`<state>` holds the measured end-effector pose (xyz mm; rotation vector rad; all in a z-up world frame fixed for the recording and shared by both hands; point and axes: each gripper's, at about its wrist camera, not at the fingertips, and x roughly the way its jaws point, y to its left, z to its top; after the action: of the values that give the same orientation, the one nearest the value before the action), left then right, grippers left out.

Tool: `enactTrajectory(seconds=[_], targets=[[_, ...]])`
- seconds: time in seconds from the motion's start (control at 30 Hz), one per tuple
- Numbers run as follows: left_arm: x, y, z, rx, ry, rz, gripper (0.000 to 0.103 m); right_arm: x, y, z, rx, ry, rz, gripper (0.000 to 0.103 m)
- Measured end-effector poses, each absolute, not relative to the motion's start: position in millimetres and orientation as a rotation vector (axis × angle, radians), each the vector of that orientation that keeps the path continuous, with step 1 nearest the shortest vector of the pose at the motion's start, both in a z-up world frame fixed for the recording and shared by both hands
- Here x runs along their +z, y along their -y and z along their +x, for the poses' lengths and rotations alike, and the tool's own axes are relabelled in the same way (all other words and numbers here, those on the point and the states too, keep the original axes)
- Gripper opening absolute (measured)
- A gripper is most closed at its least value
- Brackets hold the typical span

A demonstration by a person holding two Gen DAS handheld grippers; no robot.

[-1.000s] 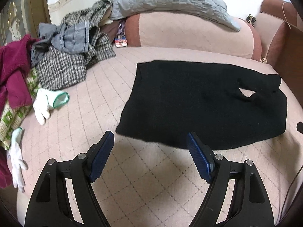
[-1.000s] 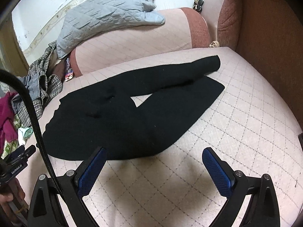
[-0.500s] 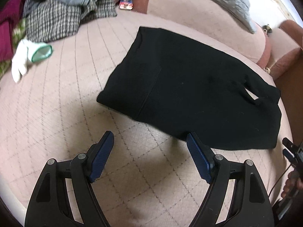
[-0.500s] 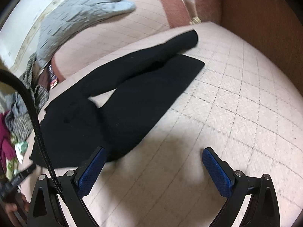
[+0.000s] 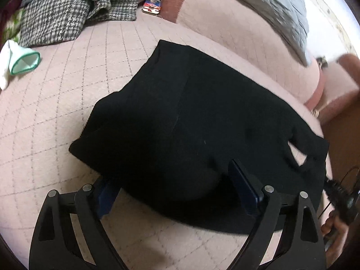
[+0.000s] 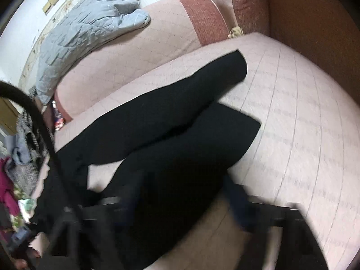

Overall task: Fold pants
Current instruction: 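Grasp the waistband edge of the black pants with the left and right grippers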

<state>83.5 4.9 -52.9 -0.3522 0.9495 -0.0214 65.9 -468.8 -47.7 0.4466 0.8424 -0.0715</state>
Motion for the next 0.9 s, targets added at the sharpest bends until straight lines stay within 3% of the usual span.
enactTrajectory(seconds=[0.03, 0.1, 0.13, 0.17, 0.6, 0.8, 0.87, 0.9], targets=[[-53.1, -3.8, 83.0, -0.027, -0.942, -0.343, 0.09, -49.0, 472.6, 67.8, -0.087, -0.84, 0.45, 0.022], [-51.6, -2.3, 79.2, -0.033, -0.927, -0.326, 0.06, -49.9, 484.7, 62.9, -0.081, -0.82, 0.513, 0.013], [-50.9, -2.7, 79.9, -0.043, -0.933, -0.324, 0.027, -49.3, 488.2, 59.1, -0.074, -0.814, 0.528, 0.007], [-51.8, -3.6, 82.2, -0.077, -0.952, -0.346, 0.021, -46.8, 489.0, 54.6, -0.072, -0.808, 0.528, 0.006], [-17.6, -22.6, 17.8, -0.12, -0.914, -0.373, 0.016, 21.7, 477.0, -47.4, -0.121, -0.698, 0.422, 0.004], [-30.8, -33.8, -11.0, -0.087, -0.962, -0.333, 0.016, -1.6, 480.4, -74.4, -0.075, -0.93, 0.428, 0.005], [-42.0, -35.1, -14.4, -0.077, -0.987, -0.347, 0.016, -10.9, 489.2, -77.7, -0.09, -1.01, 0.472, 0.011], [-44.6, -35.4, -15.6, -0.073, -0.991, -0.357, 0.016, -14.2, 497.5, -81.2, -0.11, -1.035, 0.507, 0.02]])
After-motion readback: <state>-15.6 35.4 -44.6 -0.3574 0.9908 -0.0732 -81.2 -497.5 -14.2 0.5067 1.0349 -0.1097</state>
